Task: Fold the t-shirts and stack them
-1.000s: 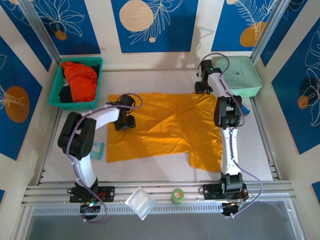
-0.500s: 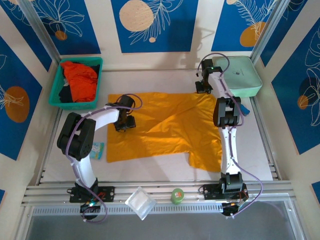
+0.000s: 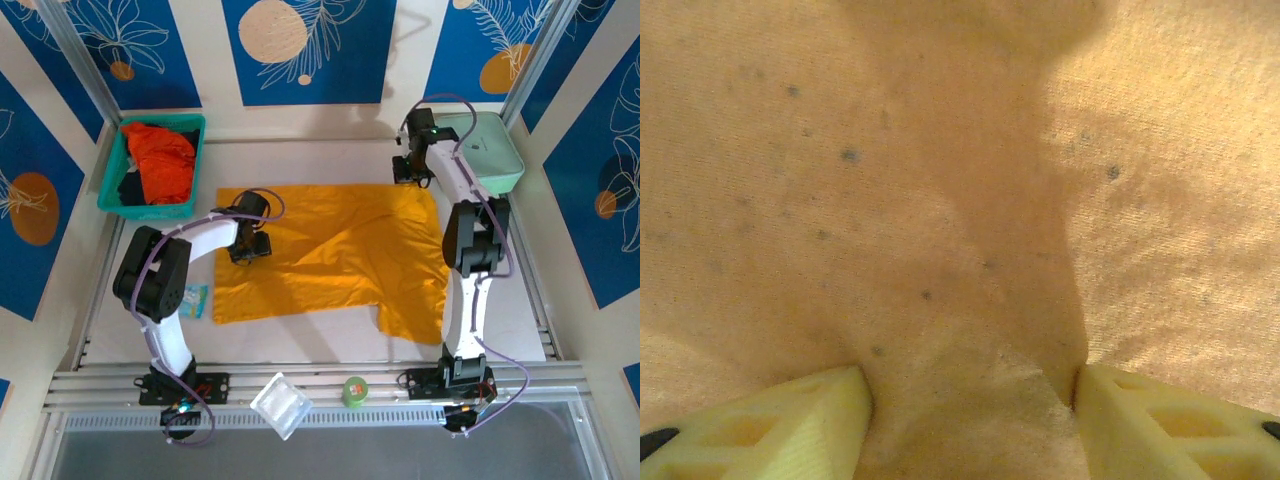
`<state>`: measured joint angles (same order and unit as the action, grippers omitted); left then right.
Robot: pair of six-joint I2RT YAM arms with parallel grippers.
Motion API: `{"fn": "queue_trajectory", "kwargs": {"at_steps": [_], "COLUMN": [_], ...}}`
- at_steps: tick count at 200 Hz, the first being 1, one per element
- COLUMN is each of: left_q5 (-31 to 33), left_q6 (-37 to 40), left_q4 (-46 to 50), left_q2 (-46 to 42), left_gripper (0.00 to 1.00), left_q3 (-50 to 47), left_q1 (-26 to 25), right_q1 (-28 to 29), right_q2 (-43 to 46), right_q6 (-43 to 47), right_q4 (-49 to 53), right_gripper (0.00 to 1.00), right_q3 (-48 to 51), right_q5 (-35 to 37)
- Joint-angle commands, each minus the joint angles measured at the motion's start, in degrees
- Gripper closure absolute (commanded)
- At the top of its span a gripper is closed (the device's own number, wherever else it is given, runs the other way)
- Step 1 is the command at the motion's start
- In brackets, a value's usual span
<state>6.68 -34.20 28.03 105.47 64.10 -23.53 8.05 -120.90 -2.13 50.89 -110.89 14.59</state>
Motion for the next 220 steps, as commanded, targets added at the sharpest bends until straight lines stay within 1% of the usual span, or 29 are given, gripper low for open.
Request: {"fn": "queue_trajectory", "kwargs": {"at_steps": [1, 27, 46, 56, 63, 71, 77, 82, 88, 95, 129, 147, 163, 197, 220], "left_q5": [-4.8, -4.9, -4.7, -4.9, -5.0, -5.3, -5.4, -5.5, -5.6, -5.6, -5.4, -5.8, -6.2, -6.2, -6.0], "left_q6": [-1.2, -0.6, -0.4, -0.5, -0.5, -0.4, -0.5, -0.5, -0.5, -0.5, -0.4, -0.5, -0.6, -0.7, -0.6], "left_q4": [4.3, 4.0, 4.0, 3.6, 3.4, 3.4, 3.3, 3.2, 3.2, 3.1, 3.0, 2.4, 2.1, 1.9, 1.9], "left_q2": [5.1, 5.6, 6.1, 6.4, 6.6, 6.9, 7.1, 7.3, 7.3, 7.4, 7.2, 7.6, 8.2, 8.1, 8.0], "left_gripper": [0.41, 0.41, 0.41, 0.41, 0.41, 0.41, 0.41, 0.41, 0.41, 0.41, 0.41, 0.41, 0.41, 0.42, 0.42], "left_q3": [-4.4, -4.4, -4.2, -4.2, -4.2, -4.0, -3.9, -3.9, -3.9, -3.8, -3.9, -4.1, -4.0, -4.2, -4.6], "left_q1": [-1.1, -1.1, -1.1, -1.1, -1.1, -1.1, -1.1, -1.1, -1.1, -1.1, -1.1, -1.1, -1.1, -1.1, -1.1], "right_q1": [4.6, 10.6, 15.5, 17.3, 18.1, 18.8, 19.0, 19.0, 18.9, 18.3, 13.2, 9.0, 6.7, 3.9, 2.7], "right_q2": [5.9, 11.0, 14.0, 14.9, 15.6, 16.4, 17.0, 17.5, 18.1, 19.1, 23.2, 22.2, 19.2, 9.3, 5.2], "right_q6": [-6.7, -13.7, -20.9, -25.2, -27.7, -29.6, -30.6, -31.2, -31.6, -32.0, -32.4, -31.2, -29.3, -26.9, -27.7], "right_q4": [-6.4, -9.3, -8.7, -7.7, -6.9, -6.4, -5.9, -5.4, -4.6, -3.6, -2.5, -3.9, -5.3, -4.5, -5.6], "right_gripper": [1.0, 1.0, 1.0, 0.99, 0.92, 0.82, 0.72, 0.67, 0.64, 0.62, 0.6, 0.6, 0.58, 0.57, 0.51], "right_q3": [12.3, 25.5, 32.0, 34.2, 35.4, 36.3, 36.6, 36.5, 36.0, 35.2, 32.6, 31.5, 29.5, 22.6, 20.6], "right_q5": [-0.9, 2.2, 5.2, 5.2, 4.9, 5.2, 5.9, 6.5, 7.5, 8.6, 9.6, 5.3, -0.1, -7.5, -9.9]}}
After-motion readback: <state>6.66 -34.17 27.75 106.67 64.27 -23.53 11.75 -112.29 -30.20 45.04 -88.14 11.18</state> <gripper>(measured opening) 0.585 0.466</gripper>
